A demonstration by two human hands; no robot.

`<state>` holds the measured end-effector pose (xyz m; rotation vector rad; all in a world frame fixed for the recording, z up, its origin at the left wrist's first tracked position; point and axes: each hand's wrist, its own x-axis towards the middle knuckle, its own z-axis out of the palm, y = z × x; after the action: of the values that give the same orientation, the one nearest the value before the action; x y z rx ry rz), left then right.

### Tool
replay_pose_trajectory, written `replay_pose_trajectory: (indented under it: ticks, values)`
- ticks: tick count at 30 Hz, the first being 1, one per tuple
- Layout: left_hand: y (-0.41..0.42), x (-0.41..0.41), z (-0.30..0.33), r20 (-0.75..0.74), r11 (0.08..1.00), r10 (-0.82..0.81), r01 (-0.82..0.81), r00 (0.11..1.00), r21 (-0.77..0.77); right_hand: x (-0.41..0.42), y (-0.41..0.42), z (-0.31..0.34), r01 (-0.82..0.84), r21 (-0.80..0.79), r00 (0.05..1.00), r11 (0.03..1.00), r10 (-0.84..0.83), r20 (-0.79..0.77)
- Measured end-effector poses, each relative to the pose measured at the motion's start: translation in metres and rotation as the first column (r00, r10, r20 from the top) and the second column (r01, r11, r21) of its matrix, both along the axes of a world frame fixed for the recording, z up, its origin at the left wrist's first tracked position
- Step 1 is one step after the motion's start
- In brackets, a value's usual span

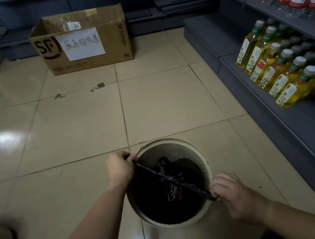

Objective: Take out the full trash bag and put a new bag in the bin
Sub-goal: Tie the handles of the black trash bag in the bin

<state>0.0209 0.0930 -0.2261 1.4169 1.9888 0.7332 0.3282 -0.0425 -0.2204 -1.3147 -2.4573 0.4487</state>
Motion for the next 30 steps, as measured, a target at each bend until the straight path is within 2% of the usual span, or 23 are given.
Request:
replay_pose_trajectory:
  ticks: [3, 7, 11, 13, 15, 17, 20, 22, 25, 27, 30]
  values:
    - [-0.007, 0.002, 0.004, 0.029, 1.000, -0.022, 0.021, 0.999, 0.018, 0.000, -0.002, 0.002, 0.042, 0.006, 0.999, 0.999, -0.041, -0.033]
    - [-0.019, 0.015, 0.025, 0.158, 0.985, -0.172, 0.166, 0.972, 0.048, -0.013, 0.009, 0.013, 0.123, 0.000, 0.986, 0.992, -0.122, -0.114]
    - [-0.035, 0.037, 0.044, 0.242, 0.935, -0.354, 0.348, 0.903, 0.071, -0.039, 0.032, 0.031, 0.176, -0.054, 0.951, 0.983, -0.183, -0.250]
    - [-0.040, 0.045, 0.050, 0.197, 0.881, -0.473, 0.467, 0.859, 0.079, -0.053, 0.042, 0.038, 0.192, -0.095, 0.925, 0.977, -0.213, -0.314]
    - [-0.045, 0.051, 0.056, 0.074, 0.808, -0.589, 0.584, 0.805, 0.080, -0.067, 0.051, 0.041, 0.230, -0.153, 0.889, 0.961, -0.271, -0.368]
    - [-0.048, 0.054, 0.059, 0.051, 0.757, -0.654, 0.652, 0.755, 0.051, -0.079, 0.058, 0.041, 0.272, -0.219, 0.840, 0.937, -0.342, -0.422]
    - [-0.052, 0.056, 0.060, 0.001, 0.754, -0.656, 0.655, 0.755, 0.049, -0.092, 0.065, 0.035, 0.300, -0.343, 0.756, 0.890, -0.441, -0.483]
    - [-0.052, 0.055, 0.059, -0.030, 0.774, -0.628, 0.628, 0.778, 0.083, -0.095, 0.064, 0.032, 0.261, -0.417, 0.684, 0.871, -0.472, -0.557]
    - [-0.054, 0.053, 0.061, -0.039, 0.787, -0.608, 0.608, 0.793, 0.101, -0.091, 0.062, 0.023, 0.233, -0.440, 0.615, 0.867, -0.482, -0.624]
    - [-0.056, 0.051, 0.064, -0.033, 0.796, -0.595, 0.594, 0.803, 0.118, -0.085, 0.062, 0.013, 0.275, -0.432, 0.685, 0.859, -0.490, -0.539]
    - [-0.059, 0.050, 0.067, 0.003, 0.802, -0.589, 0.584, 0.808, 0.129, -0.087, 0.061, -0.001, 0.236, -0.426, 0.873, 0.873, -0.383, -0.302]
